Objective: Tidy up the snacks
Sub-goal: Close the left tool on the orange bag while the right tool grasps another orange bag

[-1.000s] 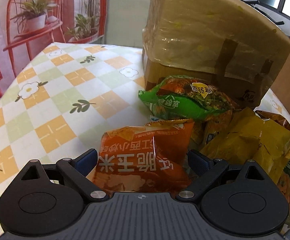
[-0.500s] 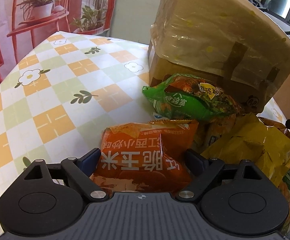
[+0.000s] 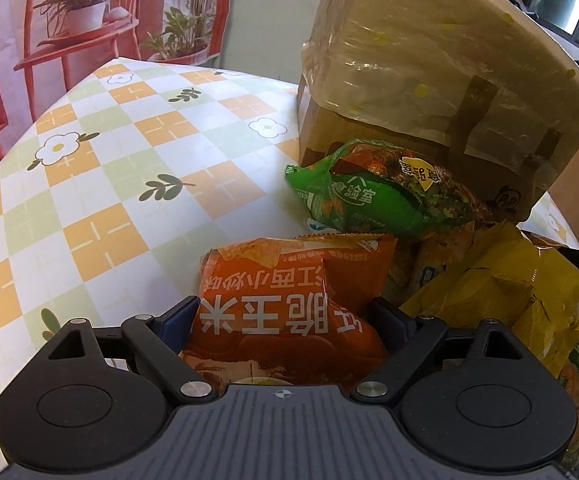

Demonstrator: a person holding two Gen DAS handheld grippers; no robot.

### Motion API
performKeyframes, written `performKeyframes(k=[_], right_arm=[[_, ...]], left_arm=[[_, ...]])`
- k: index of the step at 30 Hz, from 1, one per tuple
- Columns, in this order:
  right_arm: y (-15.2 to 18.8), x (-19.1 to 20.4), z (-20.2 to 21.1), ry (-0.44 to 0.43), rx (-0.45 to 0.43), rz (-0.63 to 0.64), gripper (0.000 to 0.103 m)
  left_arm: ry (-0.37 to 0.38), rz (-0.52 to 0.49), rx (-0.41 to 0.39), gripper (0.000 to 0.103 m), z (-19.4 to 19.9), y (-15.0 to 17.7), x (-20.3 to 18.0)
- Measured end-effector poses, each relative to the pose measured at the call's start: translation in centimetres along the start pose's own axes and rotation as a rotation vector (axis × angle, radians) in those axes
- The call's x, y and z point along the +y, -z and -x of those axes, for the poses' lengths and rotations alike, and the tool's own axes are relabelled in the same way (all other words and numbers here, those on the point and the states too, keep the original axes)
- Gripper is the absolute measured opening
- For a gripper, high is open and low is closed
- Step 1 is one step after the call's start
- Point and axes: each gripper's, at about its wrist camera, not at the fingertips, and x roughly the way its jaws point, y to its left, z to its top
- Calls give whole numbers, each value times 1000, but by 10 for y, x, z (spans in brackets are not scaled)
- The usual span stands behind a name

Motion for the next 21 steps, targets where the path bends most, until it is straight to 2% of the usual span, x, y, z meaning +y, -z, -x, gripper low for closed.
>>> performKeyframes(k=[4, 8, 10, 14, 21], right_arm=[[3, 2, -6, 21, 12, 10, 100], [8, 2, -10, 40, 8, 32, 100], [8, 3, -8, 41, 1, 43, 96], [5, 4, -1, 31, -25, 64, 80], [1, -1, 12, 3, -60, 54, 73]], left_arm=[[3, 6, -3, 92, -1, 1, 1], [8, 5, -8, 86, 1, 1, 2], [12, 6, -13, 84, 3, 1, 3], [24, 25, -39, 82, 11, 0, 6], [30, 25, -77, 82, 28, -3, 7]])
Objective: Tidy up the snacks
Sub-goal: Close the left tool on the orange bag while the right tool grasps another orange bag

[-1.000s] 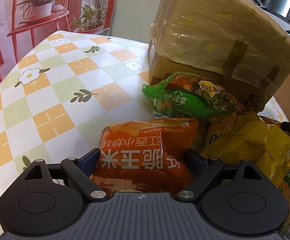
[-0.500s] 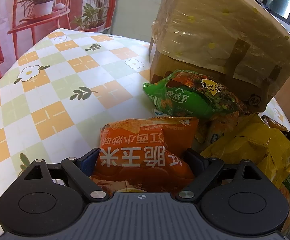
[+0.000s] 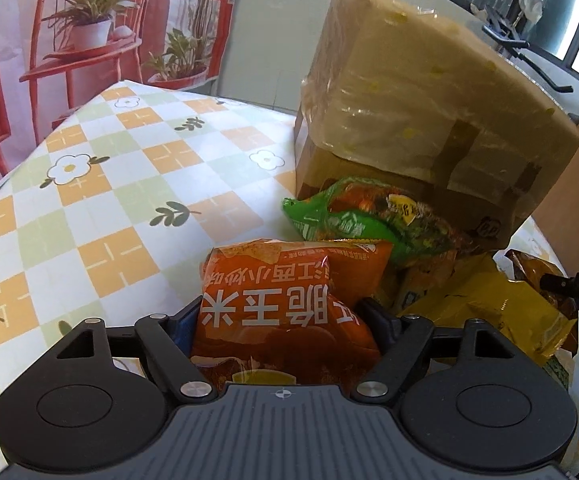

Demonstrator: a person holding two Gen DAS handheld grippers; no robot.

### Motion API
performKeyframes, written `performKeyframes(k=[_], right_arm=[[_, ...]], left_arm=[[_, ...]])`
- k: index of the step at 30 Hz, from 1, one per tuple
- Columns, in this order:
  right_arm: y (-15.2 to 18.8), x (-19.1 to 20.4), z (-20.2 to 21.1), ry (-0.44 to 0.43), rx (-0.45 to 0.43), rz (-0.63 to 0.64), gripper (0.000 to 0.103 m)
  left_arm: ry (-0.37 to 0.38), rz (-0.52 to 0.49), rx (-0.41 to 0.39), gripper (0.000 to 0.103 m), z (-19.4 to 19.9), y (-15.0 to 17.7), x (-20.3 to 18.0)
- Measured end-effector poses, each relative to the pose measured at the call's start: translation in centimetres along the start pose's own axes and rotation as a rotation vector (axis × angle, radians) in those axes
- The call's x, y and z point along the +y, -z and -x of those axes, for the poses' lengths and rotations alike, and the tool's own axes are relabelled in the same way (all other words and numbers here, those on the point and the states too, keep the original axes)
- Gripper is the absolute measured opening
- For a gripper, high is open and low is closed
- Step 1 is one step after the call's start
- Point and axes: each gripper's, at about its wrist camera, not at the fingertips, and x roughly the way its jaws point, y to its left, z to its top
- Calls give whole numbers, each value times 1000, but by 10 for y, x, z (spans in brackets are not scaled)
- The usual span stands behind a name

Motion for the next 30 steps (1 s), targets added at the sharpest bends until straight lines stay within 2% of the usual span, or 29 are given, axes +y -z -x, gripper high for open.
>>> performKeyframes(k=[12, 30], right_arm=[[-3, -12, 24, -4, -62, -26, 73], [-29, -9, 82, -69, -227, -37, 72]], left_arm=[[-7, 20, -55, 82, 29, -2, 6], [-13, -12, -218, 82, 78, -34, 2]])
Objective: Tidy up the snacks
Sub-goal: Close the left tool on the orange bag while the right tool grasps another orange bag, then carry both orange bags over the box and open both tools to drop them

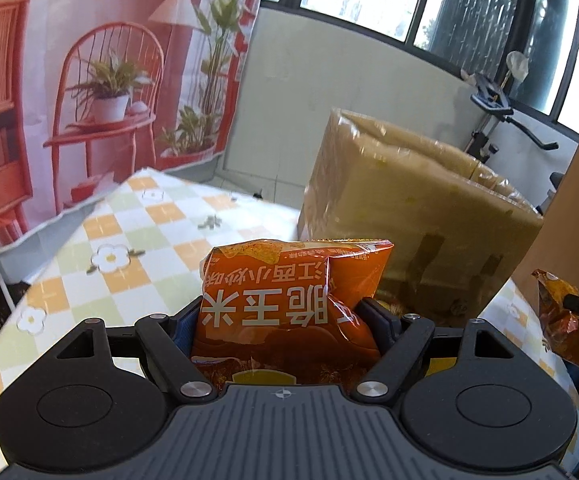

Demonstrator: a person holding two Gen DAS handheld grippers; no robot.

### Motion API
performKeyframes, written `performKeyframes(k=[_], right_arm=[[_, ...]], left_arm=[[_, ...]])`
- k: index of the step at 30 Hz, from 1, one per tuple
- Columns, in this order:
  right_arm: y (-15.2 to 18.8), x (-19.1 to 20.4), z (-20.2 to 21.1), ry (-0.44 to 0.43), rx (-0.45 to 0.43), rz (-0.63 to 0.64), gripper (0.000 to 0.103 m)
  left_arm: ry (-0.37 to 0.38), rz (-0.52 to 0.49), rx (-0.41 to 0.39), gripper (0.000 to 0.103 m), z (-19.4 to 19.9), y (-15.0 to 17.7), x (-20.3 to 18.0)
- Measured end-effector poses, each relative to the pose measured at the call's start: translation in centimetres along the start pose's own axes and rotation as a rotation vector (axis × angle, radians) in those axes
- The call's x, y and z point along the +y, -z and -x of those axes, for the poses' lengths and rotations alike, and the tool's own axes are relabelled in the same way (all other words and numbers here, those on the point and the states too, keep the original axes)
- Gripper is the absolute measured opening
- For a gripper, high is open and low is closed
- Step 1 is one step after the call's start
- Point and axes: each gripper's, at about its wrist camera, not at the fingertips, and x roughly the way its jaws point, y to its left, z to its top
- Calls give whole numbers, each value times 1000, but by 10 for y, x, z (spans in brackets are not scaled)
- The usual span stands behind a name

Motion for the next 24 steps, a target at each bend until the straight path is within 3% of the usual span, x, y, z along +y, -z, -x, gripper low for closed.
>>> performKeyframes(k=[15, 24], right_arm=[[-52, 35, 36, -118, -153, 40, 72], [-92, 82, 17, -211, -217, 157, 72]], left_arm=[[70, -80, -187, 82, 15, -59, -35], [147, -128, -237, 82, -24, -99, -85]])
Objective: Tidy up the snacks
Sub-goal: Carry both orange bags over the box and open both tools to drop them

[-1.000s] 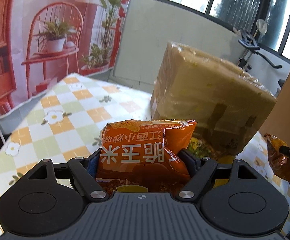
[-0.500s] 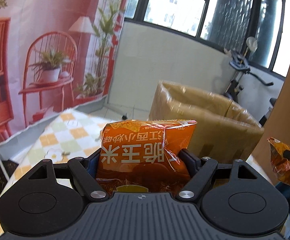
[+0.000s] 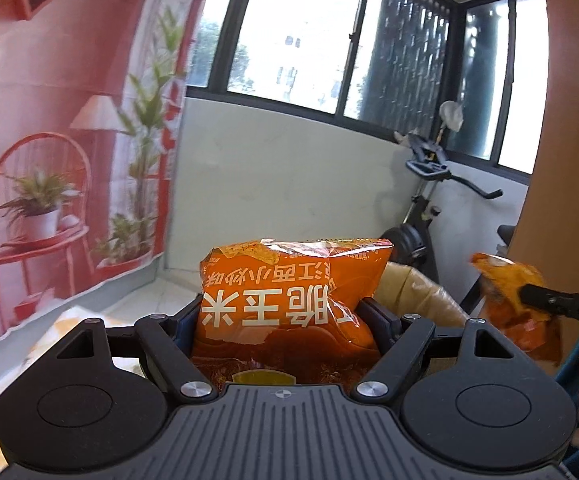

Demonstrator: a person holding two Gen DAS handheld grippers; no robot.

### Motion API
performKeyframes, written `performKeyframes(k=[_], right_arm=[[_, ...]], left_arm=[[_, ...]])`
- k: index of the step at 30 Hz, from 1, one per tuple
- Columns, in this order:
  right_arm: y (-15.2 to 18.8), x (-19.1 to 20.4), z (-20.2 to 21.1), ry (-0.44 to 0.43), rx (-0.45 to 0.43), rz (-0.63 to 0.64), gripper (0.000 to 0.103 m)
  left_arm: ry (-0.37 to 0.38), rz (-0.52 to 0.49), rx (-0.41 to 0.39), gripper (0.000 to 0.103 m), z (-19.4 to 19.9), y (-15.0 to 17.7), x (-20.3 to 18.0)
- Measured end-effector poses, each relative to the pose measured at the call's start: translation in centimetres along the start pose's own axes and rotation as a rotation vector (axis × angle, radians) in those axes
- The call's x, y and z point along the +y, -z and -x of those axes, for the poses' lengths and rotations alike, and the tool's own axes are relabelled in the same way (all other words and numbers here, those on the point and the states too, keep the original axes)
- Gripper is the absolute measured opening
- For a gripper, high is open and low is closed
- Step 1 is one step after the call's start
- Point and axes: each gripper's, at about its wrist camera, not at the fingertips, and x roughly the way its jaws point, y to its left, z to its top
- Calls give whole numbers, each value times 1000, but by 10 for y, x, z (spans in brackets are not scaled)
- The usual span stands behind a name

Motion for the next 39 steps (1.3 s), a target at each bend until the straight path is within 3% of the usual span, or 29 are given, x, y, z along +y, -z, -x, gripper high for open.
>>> performKeyframes(k=[7, 20, 28, 39], right_arm=[[-15, 11, -72, -64, 22, 0, 72], [-8, 0, -162, -84, 99, -36, 73], [8, -5, -183, -59, 169, -15, 74], [15, 2, -177, -12, 197, 12, 78]], left_arm=[[34, 74, 56, 82, -66, -20, -5], [3, -11, 121, 82, -141, -25, -8], [7, -76, 164, 87, -155, -20, -11], [15, -54, 203, 92, -160, -16, -6]])
